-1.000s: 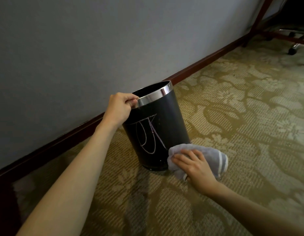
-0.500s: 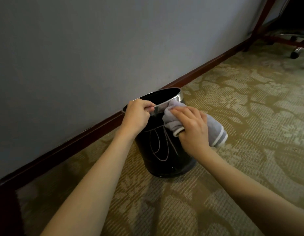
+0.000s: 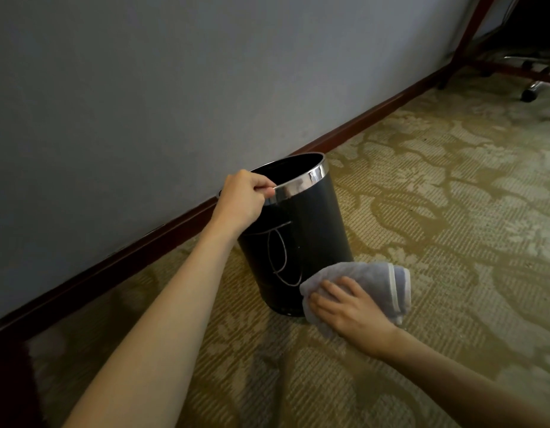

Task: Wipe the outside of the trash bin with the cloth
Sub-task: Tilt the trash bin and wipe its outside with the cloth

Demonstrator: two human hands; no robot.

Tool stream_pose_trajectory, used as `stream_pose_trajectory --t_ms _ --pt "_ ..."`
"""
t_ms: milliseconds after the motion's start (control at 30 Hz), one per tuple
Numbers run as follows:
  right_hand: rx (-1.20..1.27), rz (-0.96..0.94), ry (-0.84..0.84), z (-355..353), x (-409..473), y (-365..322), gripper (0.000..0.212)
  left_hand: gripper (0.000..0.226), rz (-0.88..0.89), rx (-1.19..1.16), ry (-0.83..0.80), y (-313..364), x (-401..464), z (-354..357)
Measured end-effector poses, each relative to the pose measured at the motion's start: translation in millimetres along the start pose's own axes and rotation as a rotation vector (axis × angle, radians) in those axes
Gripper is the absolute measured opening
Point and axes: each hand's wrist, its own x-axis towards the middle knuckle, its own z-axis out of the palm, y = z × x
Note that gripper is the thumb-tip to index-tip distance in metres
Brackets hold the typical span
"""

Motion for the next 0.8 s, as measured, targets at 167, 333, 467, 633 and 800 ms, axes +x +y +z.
stream_pose_trajectory --t_ms 167,333,467,633,800 --pt "0.077 0.038 0.173 -11.9 12.9 14.3 0.035 0.017 -0.007 0.017 0.008 6.4 2.6 6.1" --pt "0.170 0.227 0.422 -51.7 51.7 37.8 0.037 0.015 0.035 0.039 0.009 8.4 5.7 9.7" --pt "0.130 0.366 0.576 -74.1 80.2 49.2 0.032 0.014 0.071 0.055 -0.012 10.8 7.2 14.8" --pt "-0.017 0.257 0.549 -45.0 62.7 27.5 0.028 0.013 0.057 0.046 -0.011 7.8 7.0 13.2" --pt "-0.135 0.050 0.342 -10.5 28.1 6.7 0.033 0.016 0.039 0.034 -0.012 9.2 4.8 12.2"
